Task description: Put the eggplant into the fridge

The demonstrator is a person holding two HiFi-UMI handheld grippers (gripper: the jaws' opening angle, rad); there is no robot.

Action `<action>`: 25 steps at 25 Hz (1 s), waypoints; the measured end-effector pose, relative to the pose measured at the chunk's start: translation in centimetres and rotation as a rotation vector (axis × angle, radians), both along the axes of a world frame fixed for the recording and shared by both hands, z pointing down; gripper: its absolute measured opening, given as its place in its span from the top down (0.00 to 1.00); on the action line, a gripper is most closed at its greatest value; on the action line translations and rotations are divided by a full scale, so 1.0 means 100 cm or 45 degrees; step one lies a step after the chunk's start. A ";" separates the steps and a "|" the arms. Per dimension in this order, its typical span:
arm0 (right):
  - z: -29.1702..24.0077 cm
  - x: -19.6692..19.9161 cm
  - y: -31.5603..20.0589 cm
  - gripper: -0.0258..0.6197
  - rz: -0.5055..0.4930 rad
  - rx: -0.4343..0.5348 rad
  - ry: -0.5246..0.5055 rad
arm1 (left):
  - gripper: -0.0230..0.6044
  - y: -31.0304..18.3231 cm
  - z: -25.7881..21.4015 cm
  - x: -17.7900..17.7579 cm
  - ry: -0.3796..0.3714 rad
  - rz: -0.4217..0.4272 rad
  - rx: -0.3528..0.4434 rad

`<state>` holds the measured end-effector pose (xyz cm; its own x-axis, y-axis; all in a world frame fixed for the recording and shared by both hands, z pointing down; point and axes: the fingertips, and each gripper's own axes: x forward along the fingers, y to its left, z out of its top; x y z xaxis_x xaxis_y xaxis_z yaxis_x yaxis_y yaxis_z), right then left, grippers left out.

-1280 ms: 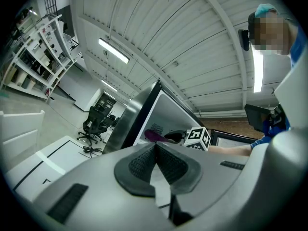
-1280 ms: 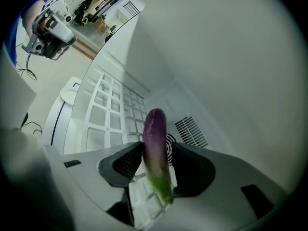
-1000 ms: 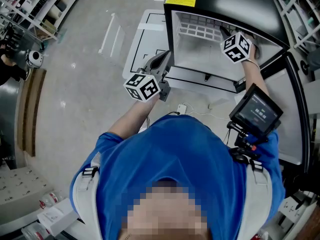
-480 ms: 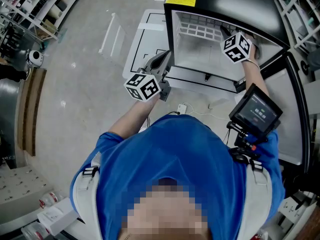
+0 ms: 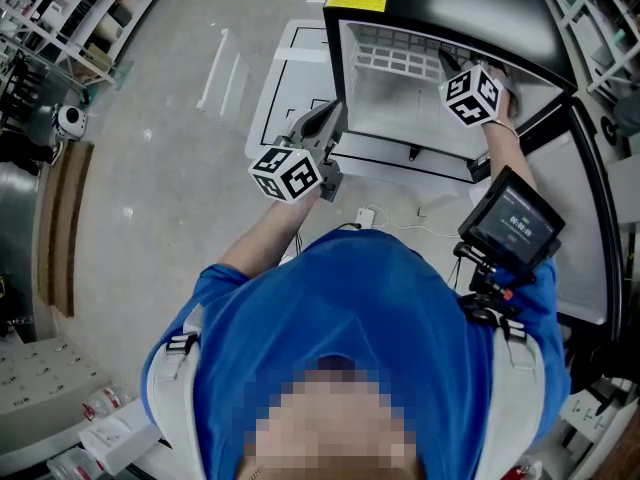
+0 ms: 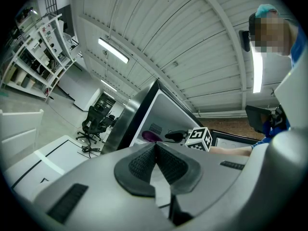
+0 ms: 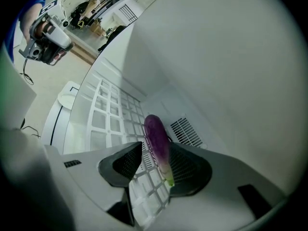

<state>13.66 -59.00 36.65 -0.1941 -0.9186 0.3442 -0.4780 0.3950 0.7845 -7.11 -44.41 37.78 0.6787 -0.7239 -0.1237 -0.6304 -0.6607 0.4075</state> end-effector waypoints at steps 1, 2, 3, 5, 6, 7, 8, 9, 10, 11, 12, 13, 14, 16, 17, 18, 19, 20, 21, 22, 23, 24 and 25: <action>-0.001 -0.001 0.001 0.69 -0.001 0.006 -0.001 | 0.95 -0.001 0.000 0.000 0.000 0.002 0.000; -0.001 -0.001 0.002 0.69 -0.001 0.012 0.000 | 0.95 -0.001 0.001 0.001 -0.001 0.004 -0.001; -0.002 -0.002 0.004 0.69 -0.001 0.018 0.000 | 0.95 -0.001 0.001 0.002 -0.001 0.006 -0.001; -0.004 -0.003 0.009 0.69 -0.001 0.028 -0.001 | 0.95 0.001 0.000 0.003 0.000 0.014 -0.001; -0.005 -0.004 0.012 0.69 -0.001 0.031 -0.002 | 0.95 0.003 0.000 0.003 0.000 0.018 0.000; -0.005 -0.005 0.015 0.69 -0.001 0.034 -0.004 | 0.95 0.004 0.000 0.004 0.001 0.021 0.001; -0.006 -0.005 0.018 0.69 0.000 0.036 -0.004 | 0.95 0.005 -0.001 0.004 0.001 0.025 0.001; -0.006 -0.006 0.021 0.69 0.001 0.038 -0.005 | 0.95 0.006 -0.001 0.004 0.002 0.028 0.002; -0.006 -0.006 0.023 0.69 0.003 0.040 -0.009 | 0.95 0.007 -0.001 0.005 0.002 0.031 0.002; -0.006 -0.006 0.024 0.69 0.005 0.040 -0.015 | 0.95 0.008 -0.001 0.005 0.003 0.034 0.002; -0.005 -0.006 0.026 0.69 0.007 0.040 -0.023 | 0.95 0.007 -0.001 0.006 0.004 0.037 0.001; -0.004 -0.006 0.027 0.69 0.009 0.040 -0.033 | 0.95 0.007 0.000 0.006 0.004 0.039 0.000; -0.003 -0.006 0.029 0.69 0.011 0.040 -0.043 | 0.95 0.007 0.001 0.006 0.005 0.042 -0.002; -0.003 -0.006 0.036 0.69 0.013 0.045 -0.062 | 0.95 0.008 0.002 0.007 0.008 0.047 -0.007; -0.005 -0.007 0.042 0.69 0.014 0.053 -0.072 | 0.95 0.009 0.002 0.007 0.009 0.050 -0.009; -0.007 -0.008 0.047 0.69 0.014 0.061 -0.083 | 0.95 0.010 0.002 0.007 0.010 0.053 -0.011; -0.009 -0.010 0.052 0.69 0.014 0.069 -0.098 | 0.95 0.011 0.002 0.006 0.010 0.056 -0.013; -0.011 -0.011 0.055 0.69 0.013 0.074 -0.119 | 0.95 0.009 0.002 0.007 0.012 0.060 -0.015; -0.012 -0.012 0.057 0.69 0.012 0.077 -0.145 | 0.95 0.007 0.003 0.008 0.013 0.064 -0.018; -0.014 -0.012 0.060 0.69 0.013 0.080 -0.174 | 0.95 0.005 0.004 0.009 0.015 0.069 -0.021; -0.016 -0.013 0.066 0.69 0.016 0.082 -0.205 | 0.95 0.006 0.004 0.010 0.017 0.075 -0.023; -0.018 -0.014 0.074 0.69 0.019 0.085 -0.241 | 0.95 0.009 0.004 0.009 0.018 0.082 -0.026; -0.021 -0.015 0.084 0.69 0.025 0.087 -0.281 | 0.95 0.014 0.003 0.009 0.019 0.089 -0.027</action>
